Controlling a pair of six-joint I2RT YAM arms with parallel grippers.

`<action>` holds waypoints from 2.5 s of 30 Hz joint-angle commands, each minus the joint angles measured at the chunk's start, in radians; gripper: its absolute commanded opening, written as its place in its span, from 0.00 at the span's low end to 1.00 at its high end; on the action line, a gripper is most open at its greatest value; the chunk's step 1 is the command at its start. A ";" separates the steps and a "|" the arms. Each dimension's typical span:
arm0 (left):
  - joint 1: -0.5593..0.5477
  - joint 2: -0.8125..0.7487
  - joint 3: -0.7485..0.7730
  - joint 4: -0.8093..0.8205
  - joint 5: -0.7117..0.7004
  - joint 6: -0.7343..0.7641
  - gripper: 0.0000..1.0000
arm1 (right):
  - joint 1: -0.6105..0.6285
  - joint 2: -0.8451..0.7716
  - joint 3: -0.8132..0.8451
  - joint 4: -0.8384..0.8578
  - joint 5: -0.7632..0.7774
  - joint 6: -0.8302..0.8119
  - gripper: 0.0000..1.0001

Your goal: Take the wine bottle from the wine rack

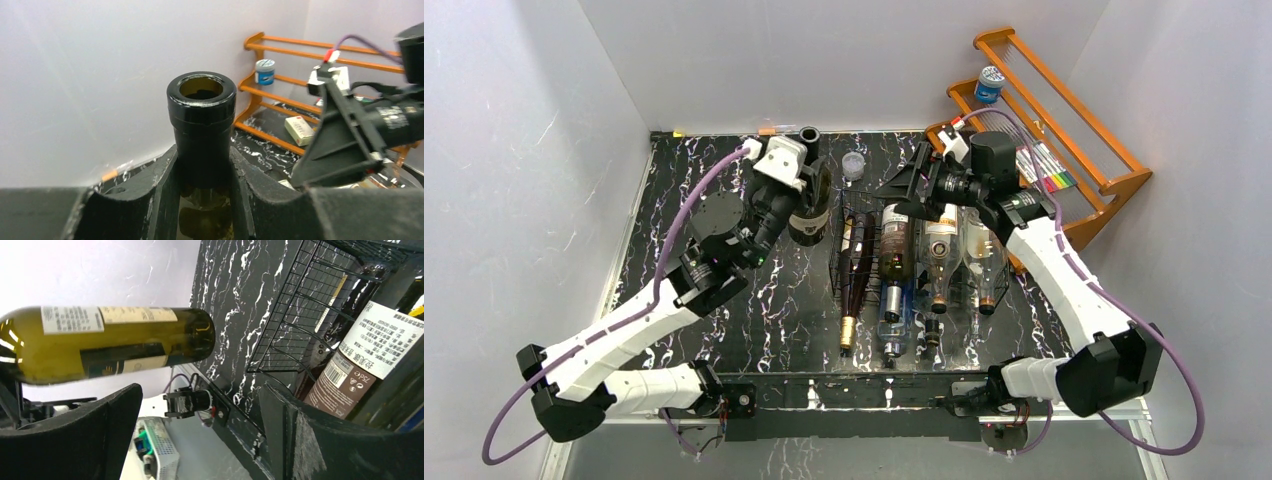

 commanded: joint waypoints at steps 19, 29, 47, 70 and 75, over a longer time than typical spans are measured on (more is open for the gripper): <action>0.810 0.154 0.020 -0.015 0.224 -0.351 0.00 | -0.002 -0.070 0.113 -0.227 0.126 -0.354 0.98; 0.999 0.503 0.141 0.231 0.233 -0.339 0.00 | -0.002 -0.075 0.109 -0.309 0.148 -0.410 0.98; 1.109 0.820 0.380 0.333 0.329 -0.247 0.00 | -0.001 -0.057 0.130 -0.350 0.144 -0.434 0.98; 1.110 0.584 0.191 0.040 0.290 -0.435 0.98 | -0.002 -0.032 0.102 -0.346 0.139 -0.451 0.98; 1.109 0.407 0.035 -0.035 0.366 -0.547 0.98 | -0.002 -0.016 0.079 -0.373 0.141 -0.449 0.97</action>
